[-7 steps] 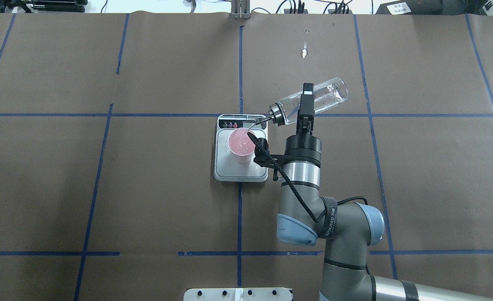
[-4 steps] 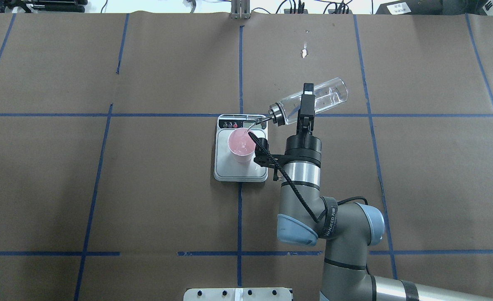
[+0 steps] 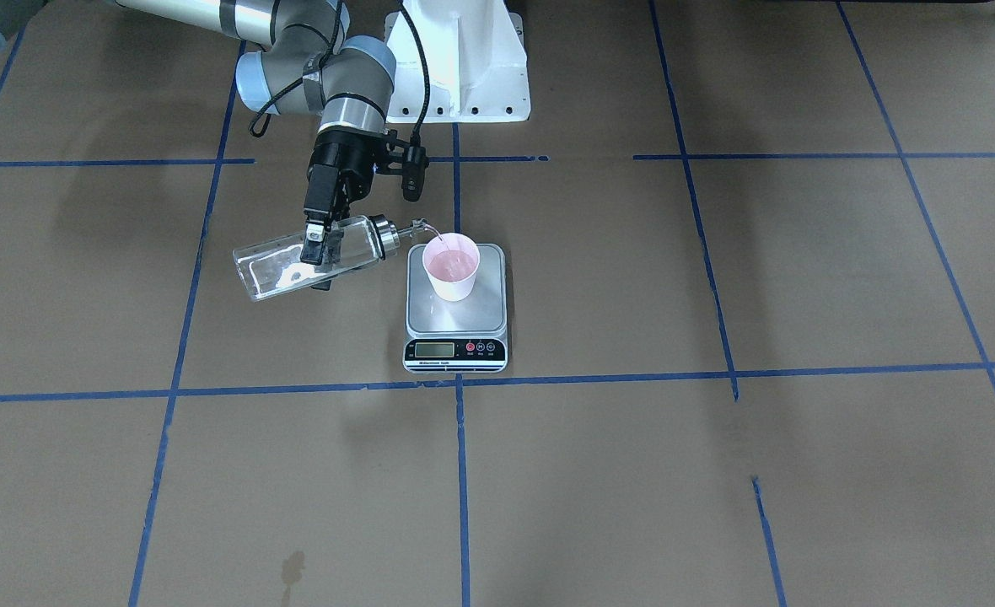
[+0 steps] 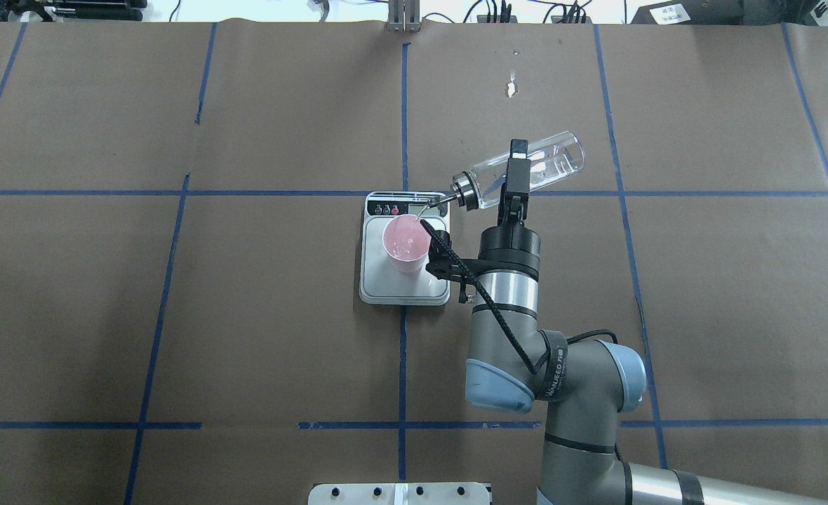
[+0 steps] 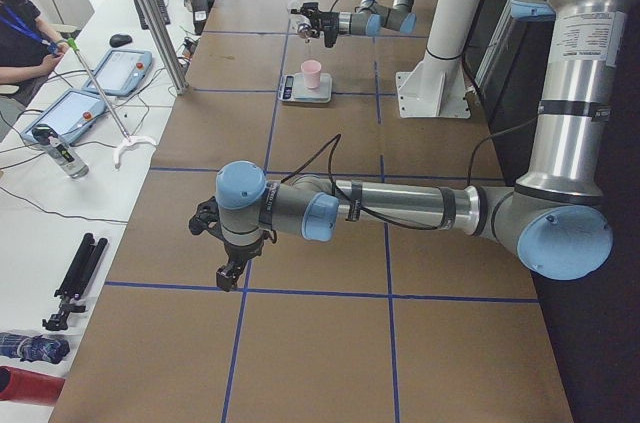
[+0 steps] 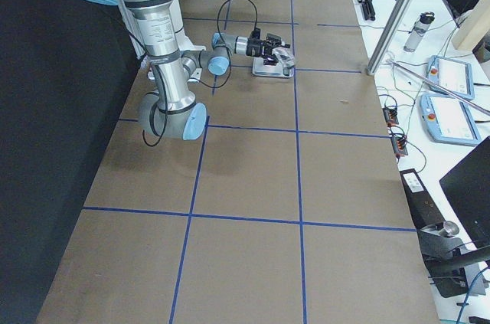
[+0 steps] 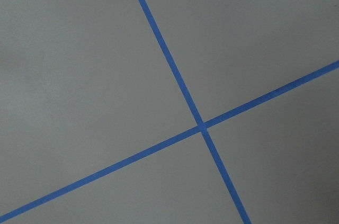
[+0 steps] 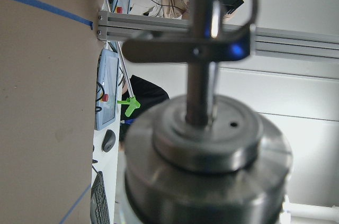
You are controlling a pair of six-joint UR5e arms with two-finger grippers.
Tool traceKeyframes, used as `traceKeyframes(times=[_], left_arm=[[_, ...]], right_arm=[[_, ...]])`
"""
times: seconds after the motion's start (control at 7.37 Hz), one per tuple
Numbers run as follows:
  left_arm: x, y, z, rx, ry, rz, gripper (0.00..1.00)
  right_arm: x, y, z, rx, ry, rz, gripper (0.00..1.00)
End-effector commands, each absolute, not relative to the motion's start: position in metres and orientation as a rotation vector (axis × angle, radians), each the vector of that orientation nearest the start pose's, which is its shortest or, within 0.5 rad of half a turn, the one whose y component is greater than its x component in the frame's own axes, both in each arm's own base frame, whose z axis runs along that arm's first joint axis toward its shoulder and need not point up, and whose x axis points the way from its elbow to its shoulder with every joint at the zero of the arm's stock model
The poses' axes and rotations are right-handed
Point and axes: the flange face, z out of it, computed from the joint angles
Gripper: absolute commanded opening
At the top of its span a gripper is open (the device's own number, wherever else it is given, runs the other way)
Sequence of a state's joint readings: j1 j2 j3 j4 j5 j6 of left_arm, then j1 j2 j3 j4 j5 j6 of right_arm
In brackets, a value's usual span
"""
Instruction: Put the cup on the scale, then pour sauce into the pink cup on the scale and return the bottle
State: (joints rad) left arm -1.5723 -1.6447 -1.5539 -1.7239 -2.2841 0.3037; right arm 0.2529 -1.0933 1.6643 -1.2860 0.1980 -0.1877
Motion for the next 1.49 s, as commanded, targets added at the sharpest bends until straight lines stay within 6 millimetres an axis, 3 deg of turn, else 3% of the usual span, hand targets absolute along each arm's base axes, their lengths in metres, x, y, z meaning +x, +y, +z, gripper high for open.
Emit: traceKeyframes(times=[0.0,0.54,0.95,1.36], left_arm=[[-0.07,-0.538,0.614,0.313,0.675,0.363,1.0],[-0.071,-0.538,0.613,0.317,0.673,0.361,1.0],[-0.072,-0.538,0.612,0.319,0.673,0.361,1.0],[-0.078,-0.542,0.605,0.333,0.666,0.356,1.0]], right_arm=[[-0.53,-0.374,0.267,1.307,0.657,-0.61,0.0],[-0.534,-0.37,0.267,1.334,0.56,-0.53,0.0],[-0.54,-0.361,0.264,1.365,0.34,-0.376,0.0],[-0.514,-0.343,0.233,1.374,0.006,-0.18,0.0]])
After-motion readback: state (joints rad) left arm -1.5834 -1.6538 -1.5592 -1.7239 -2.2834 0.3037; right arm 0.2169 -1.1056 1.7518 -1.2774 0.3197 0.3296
